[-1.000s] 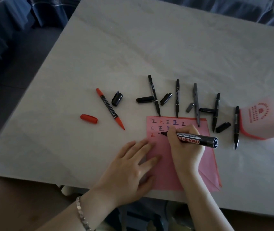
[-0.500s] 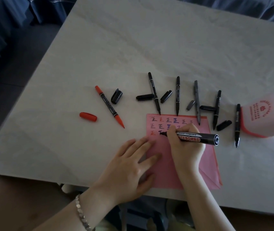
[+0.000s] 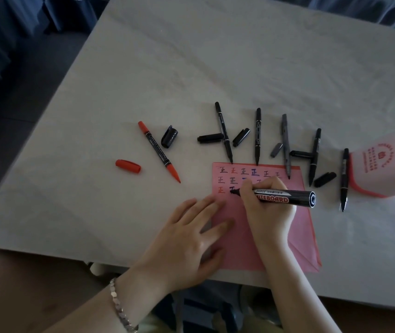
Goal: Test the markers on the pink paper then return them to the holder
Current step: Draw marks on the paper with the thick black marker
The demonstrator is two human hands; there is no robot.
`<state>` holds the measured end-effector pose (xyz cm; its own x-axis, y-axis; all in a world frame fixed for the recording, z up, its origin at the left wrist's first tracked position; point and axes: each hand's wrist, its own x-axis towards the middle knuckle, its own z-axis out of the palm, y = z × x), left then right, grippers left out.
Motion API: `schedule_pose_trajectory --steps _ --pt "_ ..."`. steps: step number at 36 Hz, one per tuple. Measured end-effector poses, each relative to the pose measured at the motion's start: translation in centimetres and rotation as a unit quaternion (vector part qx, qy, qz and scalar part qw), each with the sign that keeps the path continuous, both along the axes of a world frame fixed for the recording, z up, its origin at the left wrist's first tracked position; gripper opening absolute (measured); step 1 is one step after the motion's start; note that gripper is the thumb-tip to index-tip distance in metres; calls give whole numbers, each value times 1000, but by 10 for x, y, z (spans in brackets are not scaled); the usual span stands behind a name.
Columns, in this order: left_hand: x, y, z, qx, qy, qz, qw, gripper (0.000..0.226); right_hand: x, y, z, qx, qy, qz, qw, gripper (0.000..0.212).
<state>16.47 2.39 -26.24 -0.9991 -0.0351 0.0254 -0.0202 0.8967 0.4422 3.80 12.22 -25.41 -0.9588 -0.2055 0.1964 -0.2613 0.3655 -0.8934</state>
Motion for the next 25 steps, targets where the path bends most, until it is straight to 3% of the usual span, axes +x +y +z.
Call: schedule_pose_trajectory --steps 11,21,25 --pt "0 0 0 3 0 1 1000 44 0 1 0 8 -3 2 1000 38" --pt "0 0 -1 -6 5 -2 1000 44 1 0 1 1 -5 -73 997 34" --pt "0 0 -2 -4 23 2 1000 43 2 0 8 -49 -33 -86 995 31"
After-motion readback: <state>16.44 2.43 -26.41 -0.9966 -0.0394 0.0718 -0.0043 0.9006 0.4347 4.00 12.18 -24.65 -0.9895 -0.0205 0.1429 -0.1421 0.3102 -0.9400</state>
